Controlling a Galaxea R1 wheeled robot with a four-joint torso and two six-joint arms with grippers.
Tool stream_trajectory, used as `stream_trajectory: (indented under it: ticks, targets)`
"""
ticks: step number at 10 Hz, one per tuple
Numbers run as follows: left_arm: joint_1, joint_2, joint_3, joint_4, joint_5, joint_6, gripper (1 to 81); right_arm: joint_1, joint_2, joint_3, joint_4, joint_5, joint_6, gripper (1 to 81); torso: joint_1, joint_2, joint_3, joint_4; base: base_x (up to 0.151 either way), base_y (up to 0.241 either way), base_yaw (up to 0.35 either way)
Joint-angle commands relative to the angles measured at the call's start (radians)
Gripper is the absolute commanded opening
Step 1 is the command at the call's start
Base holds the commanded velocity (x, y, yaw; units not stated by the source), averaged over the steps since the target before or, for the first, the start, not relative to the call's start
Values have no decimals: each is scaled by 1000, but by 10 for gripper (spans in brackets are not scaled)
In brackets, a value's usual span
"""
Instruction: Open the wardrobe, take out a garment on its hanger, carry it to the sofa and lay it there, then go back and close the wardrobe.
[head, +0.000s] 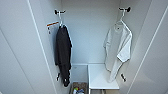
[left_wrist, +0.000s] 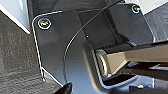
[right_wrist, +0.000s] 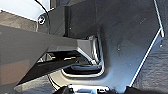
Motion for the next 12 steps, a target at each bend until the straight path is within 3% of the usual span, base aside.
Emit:
stream_trajectory:
  ticks: [1, 5, 12]
  targets:
    - [-26, -6, 2, 16, 52, 4, 811, 28, 8, 4, -15, -39, -2, 811, 0, 0, 0, 0, 86, -62, 0]
    - [-25, -5, 3, 16, 52, 4, 811, 28, 9, 4, -15, -39, -2, 811, 0, 0, 0, 0, 82, -69, 0]
    - [-25, -3, 3, 22, 52, 4, 811, 30, 9, 4, -14, -39, -1, 811, 0, 0, 0, 0, 73, 0, 0]
